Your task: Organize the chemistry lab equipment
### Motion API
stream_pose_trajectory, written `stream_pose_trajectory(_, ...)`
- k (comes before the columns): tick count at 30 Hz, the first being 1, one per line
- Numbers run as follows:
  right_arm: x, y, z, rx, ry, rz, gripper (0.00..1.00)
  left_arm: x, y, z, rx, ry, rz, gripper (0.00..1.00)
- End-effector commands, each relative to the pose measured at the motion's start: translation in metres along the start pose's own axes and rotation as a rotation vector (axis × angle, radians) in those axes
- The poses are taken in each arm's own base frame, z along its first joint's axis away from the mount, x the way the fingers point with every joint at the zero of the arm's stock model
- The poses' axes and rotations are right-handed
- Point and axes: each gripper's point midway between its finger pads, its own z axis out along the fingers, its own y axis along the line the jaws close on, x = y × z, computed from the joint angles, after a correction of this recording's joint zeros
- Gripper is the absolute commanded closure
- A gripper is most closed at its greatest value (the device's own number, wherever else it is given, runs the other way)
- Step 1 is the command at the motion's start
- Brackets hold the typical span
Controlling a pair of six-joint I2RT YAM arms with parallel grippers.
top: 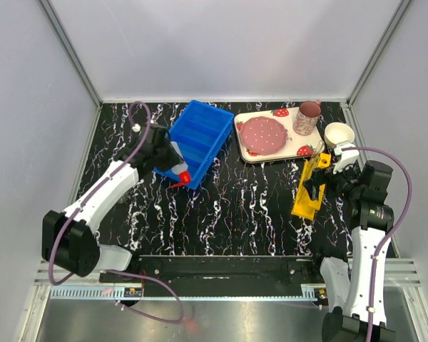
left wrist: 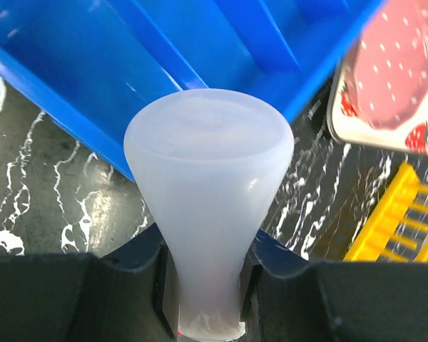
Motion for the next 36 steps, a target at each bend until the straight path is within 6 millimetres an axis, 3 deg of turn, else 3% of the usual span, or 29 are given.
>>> stream_pose_trajectory(1,-0.009,0.001,-0.001,-0.010,-0.040,-0.026,0.00,-0.030,-0.005,0.019,0.046,0.034,-0.196,1.00)
stream_pose_trajectory(8,-0.008,0.001,0.000,-0.011,-0.037,-0.026,0.00,-0.054,-0.004,0.053,0.028,0.049,-0.311,0.95)
stream_pose_trajectory(13,-0.008,0.000,0.000,-0.008,-0.037,-0.027,0.01,-0.052,0.003,0.071,-0.008,0.077,-0.325,0.61)
stream_pose_trajectory(17,-0.007,0.000,0.000,-0.008,-0.035,-0.026,0.00,-0.045,0.011,0.073,-0.024,0.087,-0.326,0.42)
stream_pose_trajectory(19,-0.007,0.000,0.000,-0.009,-0.035,-0.026,0.00,-0.043,0.016,0.074,-0.037,0.085,-0.326,0.38)
stream_pose_trajectory(25,-0.007,0.000,0.000,-0.009,-0.033,-0.026,0.00,-0.058,0.011,0.056,-0.007,0.038,-0.283,0.36)
stream_pose_trajectory(30,-0.008,0.001,0.000,-0.014,-0.038,-0.028,0.00,-0.081,0.006,0.025,0.038,-0.037,-0.166,0.29)
stream_pose_trajectory(36,-0.008,0.003,-0.001,-0.025,-0.042,-0.034,0.00,-0.086,0.014,-0.015,0.166,-0.086,0.122,0.18)
